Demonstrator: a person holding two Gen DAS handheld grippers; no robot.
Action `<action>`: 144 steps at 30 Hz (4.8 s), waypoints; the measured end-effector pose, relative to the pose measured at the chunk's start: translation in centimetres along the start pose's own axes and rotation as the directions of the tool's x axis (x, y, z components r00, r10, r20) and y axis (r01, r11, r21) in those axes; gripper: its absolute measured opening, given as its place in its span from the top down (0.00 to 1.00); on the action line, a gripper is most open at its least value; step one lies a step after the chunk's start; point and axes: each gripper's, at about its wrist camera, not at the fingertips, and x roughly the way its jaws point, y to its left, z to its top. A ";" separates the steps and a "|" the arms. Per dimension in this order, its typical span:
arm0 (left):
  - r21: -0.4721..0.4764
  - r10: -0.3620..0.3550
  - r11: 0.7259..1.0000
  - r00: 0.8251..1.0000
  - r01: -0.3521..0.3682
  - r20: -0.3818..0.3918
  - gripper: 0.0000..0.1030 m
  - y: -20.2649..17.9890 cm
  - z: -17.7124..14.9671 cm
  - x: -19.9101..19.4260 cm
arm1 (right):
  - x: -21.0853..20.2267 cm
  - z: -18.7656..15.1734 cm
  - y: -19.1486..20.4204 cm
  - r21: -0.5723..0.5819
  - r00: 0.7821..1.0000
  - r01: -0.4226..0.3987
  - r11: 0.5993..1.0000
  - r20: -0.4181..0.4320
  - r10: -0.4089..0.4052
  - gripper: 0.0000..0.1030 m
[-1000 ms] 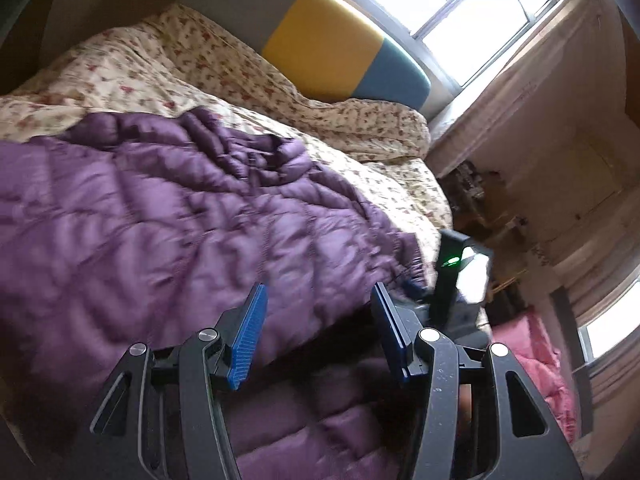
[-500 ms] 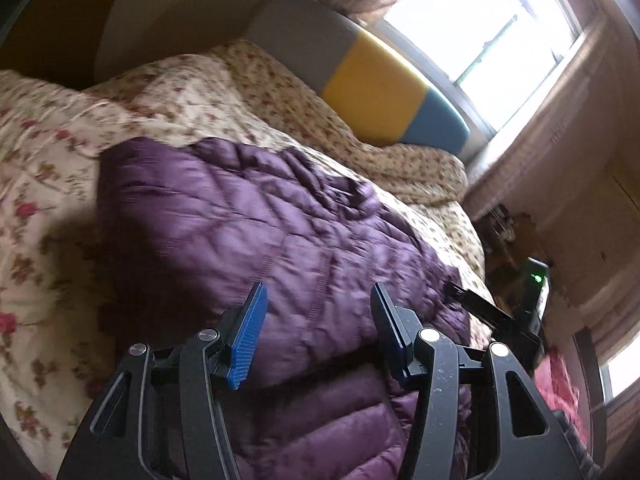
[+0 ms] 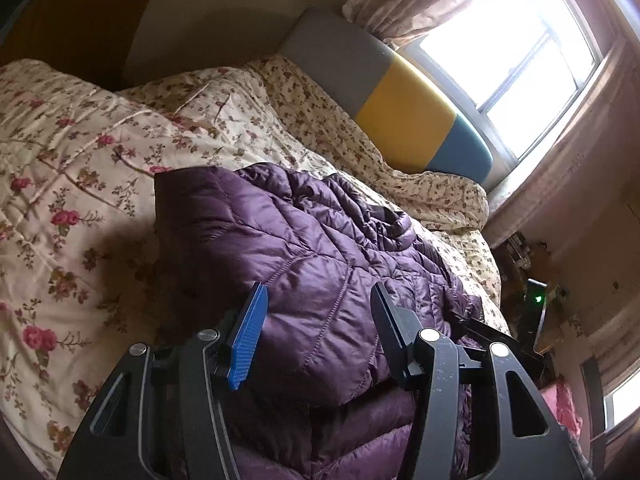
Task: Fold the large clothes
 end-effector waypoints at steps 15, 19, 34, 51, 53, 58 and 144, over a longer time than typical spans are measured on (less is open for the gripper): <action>0.138 0.174 0.977 0.982 -0.162 -0.078 0.49 -1.1 0.4 6.5 | -0.9 -1.9 -3.7 0.047 0.968 0.253 0.966 -0.004 -0.253 0.92; 0.187 0.268 0.953 0.951 -0.238 -0.155 0.50 0.1 0.1 9.5 | -0.2 -2.7 -3.9 0.030 0.967 0.255 0.966 -0.017 -0.255 0.92; 0.230 0.291 0.933 0.956 -0.276 -0.033 0.31 -2.0 0.1 6.9 | -2.0 -1.7 -1.7 -0.003 0.970 0.234 0.972 0.068 -0.233 0.58; 0.331 0.315 0.900 0.948 -0.283 -0.046 0.31 -3.5 0.7 12.6 | 4.1 -0.9 5.6 -0.208 0.995 0.095 0.974 0.058 -0.085 0.17; 0.338 0.314 0.899 0.948 -0.279 -0.053 0.31 -3.0 0.2 13.3 | 4.9 -1.4 5.6 -0.225 0.995 0.099 0.969 0.054 -0.089 0.17; 0.335 0.308 0.901 0.950 -0.275 -0.046 0.31 -2.2 -0.5 13.9 | 6.1 -2.3 5.6 -0.238 0.993 0.109 0.965 0.061 -0.097 0.16; 0.204 0.085 0.978 0.977 -0.045 -0.193 0.90 3.3 -20.3 -15.4 | -19.7 -24.8 -11.7 -0.123 0.962 -0.118 0.985 -0.259 0.083 0.93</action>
